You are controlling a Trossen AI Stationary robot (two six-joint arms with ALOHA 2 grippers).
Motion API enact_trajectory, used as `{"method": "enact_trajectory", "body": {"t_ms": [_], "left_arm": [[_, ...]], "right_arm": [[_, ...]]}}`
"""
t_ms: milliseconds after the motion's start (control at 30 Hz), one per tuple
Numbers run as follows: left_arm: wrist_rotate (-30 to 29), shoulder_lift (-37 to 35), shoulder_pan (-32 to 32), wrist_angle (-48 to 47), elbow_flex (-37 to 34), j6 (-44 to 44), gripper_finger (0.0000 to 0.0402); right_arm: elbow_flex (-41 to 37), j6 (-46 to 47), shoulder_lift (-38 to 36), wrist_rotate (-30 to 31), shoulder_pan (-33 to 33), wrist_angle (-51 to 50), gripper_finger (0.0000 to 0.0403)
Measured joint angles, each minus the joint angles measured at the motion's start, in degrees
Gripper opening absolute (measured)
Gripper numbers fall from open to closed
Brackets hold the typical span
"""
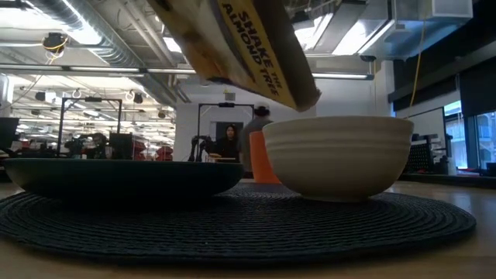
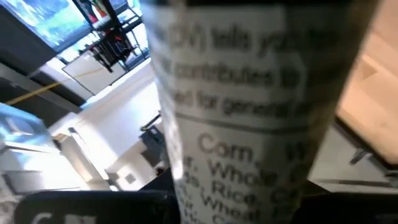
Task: Arrange a breakfast setting
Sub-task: Pour the cereal from the blue cereal box into the white bowl
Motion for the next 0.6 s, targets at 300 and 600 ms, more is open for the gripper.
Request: {"method": "enact_trajectory", "body": {"t_ms": [300, 600], "left_arm": [[-1.47, 0.02, -0.47, 8.84, -3.01, 10.78, 0.0082], [-4.15, 0.02, -0.5, 14.71, -3.52, 16.14, 0.0082]], "right_arm": [[-0.02, 0.02, 0.0, -0.01, 0.0, 0.02, 0.0177], [-0.02, 0.04, 0.0, -0.63, 0.0, 0.03, 0.0177]]}}
